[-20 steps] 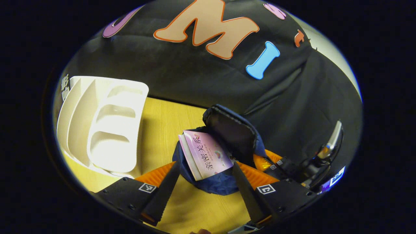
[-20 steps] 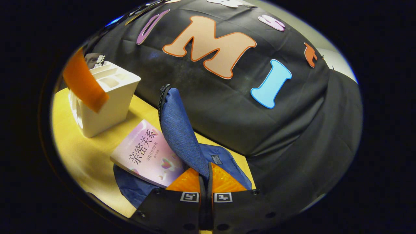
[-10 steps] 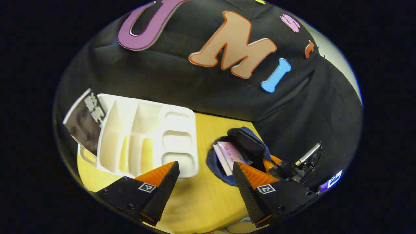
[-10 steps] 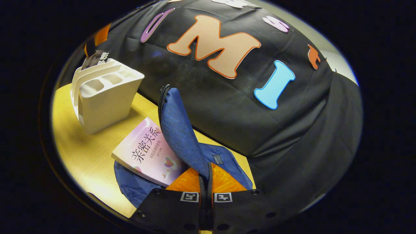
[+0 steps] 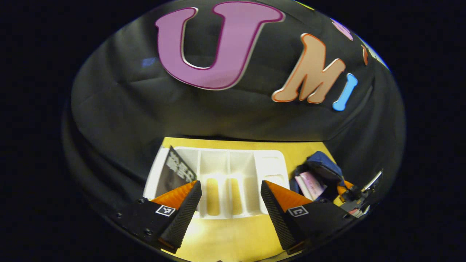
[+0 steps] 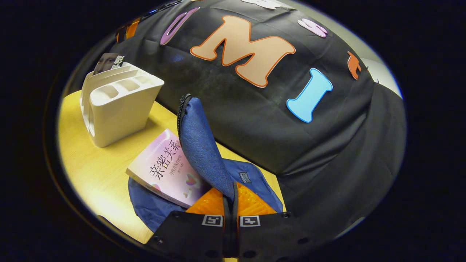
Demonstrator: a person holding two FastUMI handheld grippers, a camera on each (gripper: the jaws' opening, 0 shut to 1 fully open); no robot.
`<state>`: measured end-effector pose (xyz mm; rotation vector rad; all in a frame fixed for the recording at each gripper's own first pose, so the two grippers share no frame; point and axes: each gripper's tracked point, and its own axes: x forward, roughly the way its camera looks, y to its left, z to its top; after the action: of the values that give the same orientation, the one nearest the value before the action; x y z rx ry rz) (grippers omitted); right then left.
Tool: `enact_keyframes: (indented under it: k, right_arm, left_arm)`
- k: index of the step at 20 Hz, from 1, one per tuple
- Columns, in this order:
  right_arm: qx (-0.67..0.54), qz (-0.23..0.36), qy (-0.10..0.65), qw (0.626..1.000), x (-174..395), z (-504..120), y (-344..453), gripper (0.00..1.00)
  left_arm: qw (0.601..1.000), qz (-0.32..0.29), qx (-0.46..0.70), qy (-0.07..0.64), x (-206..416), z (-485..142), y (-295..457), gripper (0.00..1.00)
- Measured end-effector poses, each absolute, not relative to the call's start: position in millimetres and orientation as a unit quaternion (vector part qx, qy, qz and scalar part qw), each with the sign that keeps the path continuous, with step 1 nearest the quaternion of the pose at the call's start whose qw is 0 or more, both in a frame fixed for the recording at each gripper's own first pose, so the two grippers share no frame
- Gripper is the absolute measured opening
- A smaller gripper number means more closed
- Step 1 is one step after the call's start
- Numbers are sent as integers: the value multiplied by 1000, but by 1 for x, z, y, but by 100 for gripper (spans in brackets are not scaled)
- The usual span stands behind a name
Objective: Open the schoolbag, grab two books from the bookshelf and put them into the schoolbag.
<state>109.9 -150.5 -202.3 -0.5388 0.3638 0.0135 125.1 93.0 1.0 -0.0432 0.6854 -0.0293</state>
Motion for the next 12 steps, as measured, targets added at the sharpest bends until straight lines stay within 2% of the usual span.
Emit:
enact_keyframes:
  k: [7, 12]
  right_arm:
    - [-271, 0, 182, 945, 109, -202, -150, 0]
    - [-275, -5, 185, 944, 109, -203, -149, 0]
  left_arm:
    - [923, 50, 25, 380, 139, -37, 184, 95]
    - [898, 55, 15, 436, 143, -75, 203, 93]
